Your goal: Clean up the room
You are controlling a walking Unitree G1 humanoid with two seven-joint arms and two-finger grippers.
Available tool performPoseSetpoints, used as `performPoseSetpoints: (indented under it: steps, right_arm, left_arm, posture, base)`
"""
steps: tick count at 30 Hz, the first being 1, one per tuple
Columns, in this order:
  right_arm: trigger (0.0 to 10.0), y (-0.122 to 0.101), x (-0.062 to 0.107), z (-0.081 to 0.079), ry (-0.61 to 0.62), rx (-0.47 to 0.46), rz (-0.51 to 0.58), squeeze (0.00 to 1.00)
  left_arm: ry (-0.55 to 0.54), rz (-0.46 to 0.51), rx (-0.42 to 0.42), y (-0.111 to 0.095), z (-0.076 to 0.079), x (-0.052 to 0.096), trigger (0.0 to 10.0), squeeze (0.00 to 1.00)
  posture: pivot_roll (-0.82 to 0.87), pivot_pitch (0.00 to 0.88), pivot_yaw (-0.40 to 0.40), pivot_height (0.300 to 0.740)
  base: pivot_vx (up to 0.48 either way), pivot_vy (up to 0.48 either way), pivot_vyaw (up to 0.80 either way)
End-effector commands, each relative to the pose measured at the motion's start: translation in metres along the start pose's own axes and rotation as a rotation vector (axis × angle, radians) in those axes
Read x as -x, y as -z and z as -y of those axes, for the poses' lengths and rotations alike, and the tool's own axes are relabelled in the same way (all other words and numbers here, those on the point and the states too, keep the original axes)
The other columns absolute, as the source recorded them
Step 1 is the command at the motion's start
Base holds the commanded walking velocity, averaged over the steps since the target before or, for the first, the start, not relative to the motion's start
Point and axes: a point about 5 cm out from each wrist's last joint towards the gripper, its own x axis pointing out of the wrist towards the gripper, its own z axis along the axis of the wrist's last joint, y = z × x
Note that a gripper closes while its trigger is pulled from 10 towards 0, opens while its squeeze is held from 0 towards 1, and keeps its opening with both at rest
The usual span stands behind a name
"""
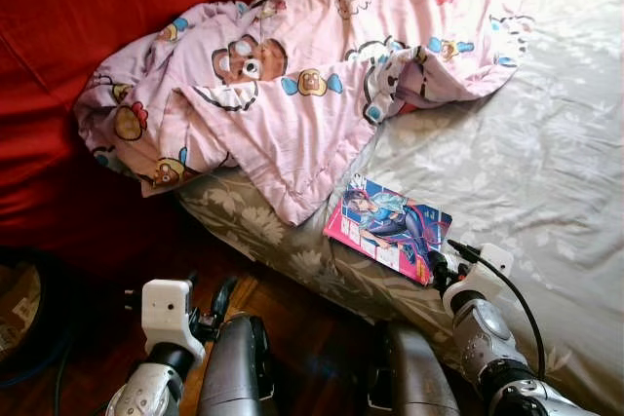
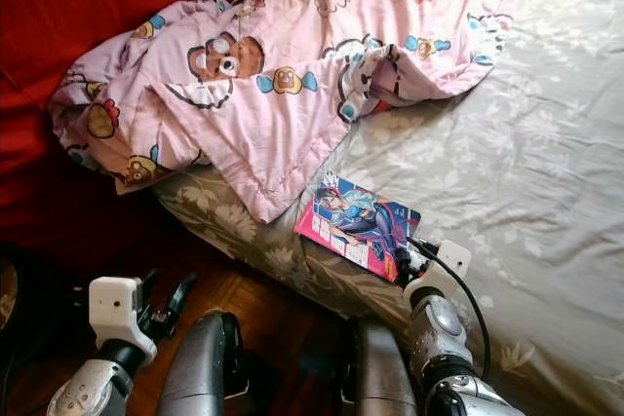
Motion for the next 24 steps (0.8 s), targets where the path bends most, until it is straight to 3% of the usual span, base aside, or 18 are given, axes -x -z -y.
performPoseSetpoints:
  steps: [1,5,6,7,8,24]
  right_arm:
    - [10.0,0.0088,0.0022,0.0035,0.017,-0.024,-0.038,0.00]
    - [10.0,0.0081,0.0017,0.0031,0.020,-0.024,-0.041,0.00]
    - [8.0,0.0076,0.0015,0.0027,0.016,-0.026,-0.039,0.00]
    - [0.9,0.0072,0.0014,0.0024,0.012,-0.024,-0.039,0.00]
    - [0.0,0.0070,0.0013,0.0022,0.009,-0.024,-0.038,0.00]
    - [0.0,0.0052,0.0013,0.0044,0.009,-0.024,-0.031,0.00]
  left_arm:
    - [-0.007,-0.028,-0.010,0.0019,-0.0026,0.0066,10.0,0.00]
    - [-0.007,-0.033,-0.012,0.0010,-0.0029,0.0089,10.0,0.00]
    - [-0.007,-0.034,-0.013,0.0010,-0.0027,0.0092,10.0,0.00]
    - [-0.006,-0.036,-0.013,0.0009,-0.0024,0.0094,10.0,0.00]
    - [-0.006,-0.038,-0.013,0.0009,-0.0021,0.0096,10.0,0.00]
    - [-0.001,-0.057,-0.012,0.0021,-0.0005,0.0102,10.0,0.00]
  posture:
    - [0.07,0.370,0.011,0.621]
    - [0.07,0.374,0.014,0.621]
    - [0.07,0.375,0.014,0.621]
    - [0.08,0.377,0.015,0.621]
    - [0.08,0.379,0.016,0.621]
    - [0.08,0.375,0.017,0.621]
  base:
    - [0.000,0.000,0.00]
    - [0.000,0.000,0.00]
    - [0.000,0.000,0.00]
    - [0.000,0.000,0.00]
    - [0.000,0.000,0.00]
    - [0.000,0.000,0.00]
